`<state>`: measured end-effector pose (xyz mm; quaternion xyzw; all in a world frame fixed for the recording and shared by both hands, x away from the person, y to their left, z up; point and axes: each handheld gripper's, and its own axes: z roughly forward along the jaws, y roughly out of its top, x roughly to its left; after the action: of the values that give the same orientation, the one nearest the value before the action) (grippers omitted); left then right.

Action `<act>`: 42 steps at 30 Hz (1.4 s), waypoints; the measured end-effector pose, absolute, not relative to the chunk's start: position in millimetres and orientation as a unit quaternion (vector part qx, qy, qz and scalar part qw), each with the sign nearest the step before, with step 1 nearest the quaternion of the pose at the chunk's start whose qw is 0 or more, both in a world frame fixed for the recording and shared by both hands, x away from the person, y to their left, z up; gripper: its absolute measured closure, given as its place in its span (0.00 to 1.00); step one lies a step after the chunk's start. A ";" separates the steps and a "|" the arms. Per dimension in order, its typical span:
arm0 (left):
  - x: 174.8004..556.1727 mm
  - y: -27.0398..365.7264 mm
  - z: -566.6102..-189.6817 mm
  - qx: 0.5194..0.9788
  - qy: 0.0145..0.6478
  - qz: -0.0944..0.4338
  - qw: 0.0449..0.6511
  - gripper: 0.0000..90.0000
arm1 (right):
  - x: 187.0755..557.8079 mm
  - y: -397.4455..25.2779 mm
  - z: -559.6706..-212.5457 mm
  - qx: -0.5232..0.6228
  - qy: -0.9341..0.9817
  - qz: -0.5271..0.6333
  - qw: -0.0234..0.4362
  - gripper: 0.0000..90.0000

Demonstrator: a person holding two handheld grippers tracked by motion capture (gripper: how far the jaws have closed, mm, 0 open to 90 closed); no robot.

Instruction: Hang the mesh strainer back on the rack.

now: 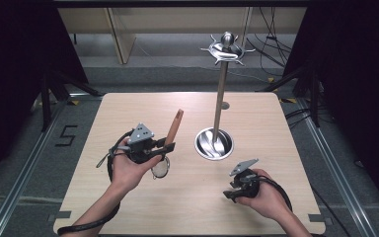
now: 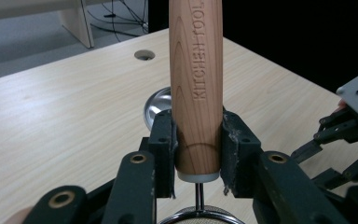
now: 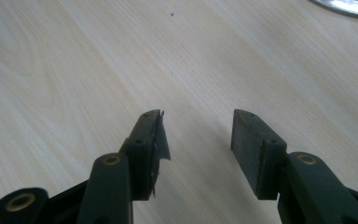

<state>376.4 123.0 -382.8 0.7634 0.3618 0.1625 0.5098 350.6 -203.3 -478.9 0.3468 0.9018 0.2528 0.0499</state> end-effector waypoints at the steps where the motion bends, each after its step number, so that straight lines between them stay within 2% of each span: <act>1: 376.2 122.0 -380.8 0.763 0.360 0.164 0.511 0.75 | 350.5 -203.3 -478.6 0.348 0.901 0.253 0.049 0.59; 42: 376.8 110.9 -338.9 0.733 0.336 0.192 0.559 0.75 | 351.3 -204.2 -477.4 0.347 0.898 0.263 0.058 0.59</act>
<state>376.8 110.9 -338.9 0.7330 0.3363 0.1918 0.5593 351.3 -204.2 -477.4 0.3466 0.8984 0.2634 0.0577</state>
